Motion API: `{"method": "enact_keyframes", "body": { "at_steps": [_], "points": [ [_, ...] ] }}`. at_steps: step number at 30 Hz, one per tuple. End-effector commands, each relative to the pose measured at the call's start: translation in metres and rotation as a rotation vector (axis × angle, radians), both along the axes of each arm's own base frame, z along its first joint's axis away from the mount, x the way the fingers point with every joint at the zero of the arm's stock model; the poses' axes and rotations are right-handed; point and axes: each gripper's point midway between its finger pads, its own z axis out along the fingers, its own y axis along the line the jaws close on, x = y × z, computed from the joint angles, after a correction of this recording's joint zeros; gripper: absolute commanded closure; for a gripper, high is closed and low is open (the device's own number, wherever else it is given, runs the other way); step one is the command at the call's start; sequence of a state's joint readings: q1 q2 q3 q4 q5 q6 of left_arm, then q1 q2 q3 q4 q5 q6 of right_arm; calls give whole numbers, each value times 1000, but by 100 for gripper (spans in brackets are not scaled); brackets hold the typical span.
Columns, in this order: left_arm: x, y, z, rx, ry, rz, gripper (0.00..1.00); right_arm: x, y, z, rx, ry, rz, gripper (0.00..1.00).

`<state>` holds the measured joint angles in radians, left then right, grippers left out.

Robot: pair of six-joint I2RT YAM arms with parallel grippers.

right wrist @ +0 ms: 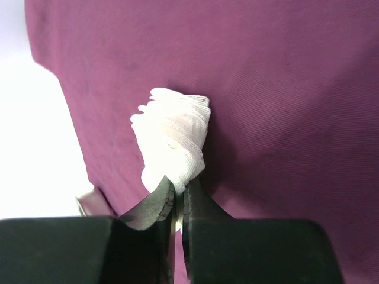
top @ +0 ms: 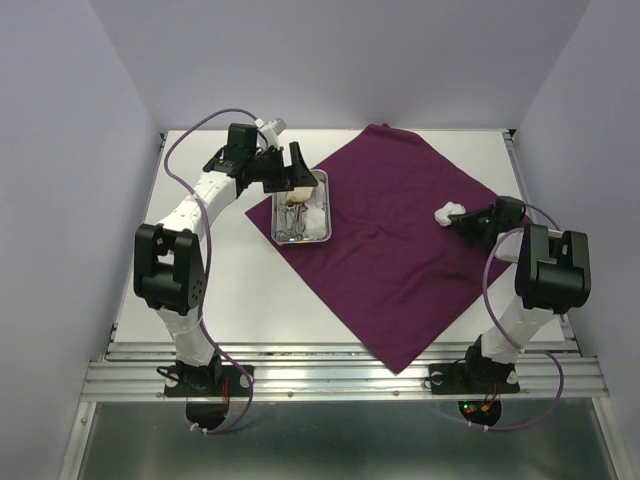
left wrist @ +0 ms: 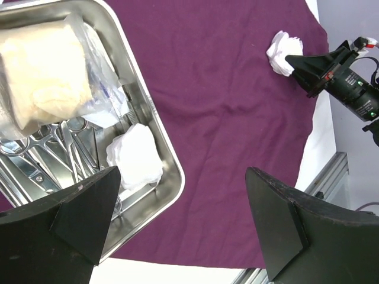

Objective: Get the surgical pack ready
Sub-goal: Pick up the medical item from the surgical kit, then place the medical item in the container.

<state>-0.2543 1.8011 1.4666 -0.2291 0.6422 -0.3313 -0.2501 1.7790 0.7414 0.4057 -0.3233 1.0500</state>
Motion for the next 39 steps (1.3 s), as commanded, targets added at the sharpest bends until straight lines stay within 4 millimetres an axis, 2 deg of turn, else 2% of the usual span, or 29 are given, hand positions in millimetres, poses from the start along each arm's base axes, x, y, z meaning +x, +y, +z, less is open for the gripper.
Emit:
{"method": "enact_keyframes", "body": {
  "at_steps": [1, 4, 8, 13, 16, 18, 22, 27, 31, 39],
  "points": [
    [-2, -5, 48, -28, -144, -44, 1, 16, 5, 48, -35, -155, 79, 99],
    [-7, -10, 49, -65, -147, -78, 1, 15, 12, 60, -27, -192, 122, 99],
    [-11, -20, 53, -114, -149, -126, 7, 10, 32, 79, 23, -255, 237, 99],
    [-19, -35, 58, -182, -136, -196, 6, 8, 92, 114, 77, -365, 468, 99],
    [-22, -42, 58, -201, -139, -216, 5, 8, 121, 131, 94, -417, 569, 99],
    [-27, -46, 57, -229, -128, -238, 4, 4, 158, 150, 126, -470, 691, 99],
    [-29, -51, 56, -277, -145, -265, 3, -3, 192, 172, 163, -530, 798, 99],
    [-31, -57, 56, -336, -149, -290, 1, -16, 224, 191, 227, -589, 904, 99],
    [-31, -67, 56, -340, -161, -321, 1, -22, 242, 196, 239, -600, 961, 99],
    [-37, -85, 63, -362, -250, -379, 1, -36, 268, 207, 277, -635, 1057, 99]
  ]
}}
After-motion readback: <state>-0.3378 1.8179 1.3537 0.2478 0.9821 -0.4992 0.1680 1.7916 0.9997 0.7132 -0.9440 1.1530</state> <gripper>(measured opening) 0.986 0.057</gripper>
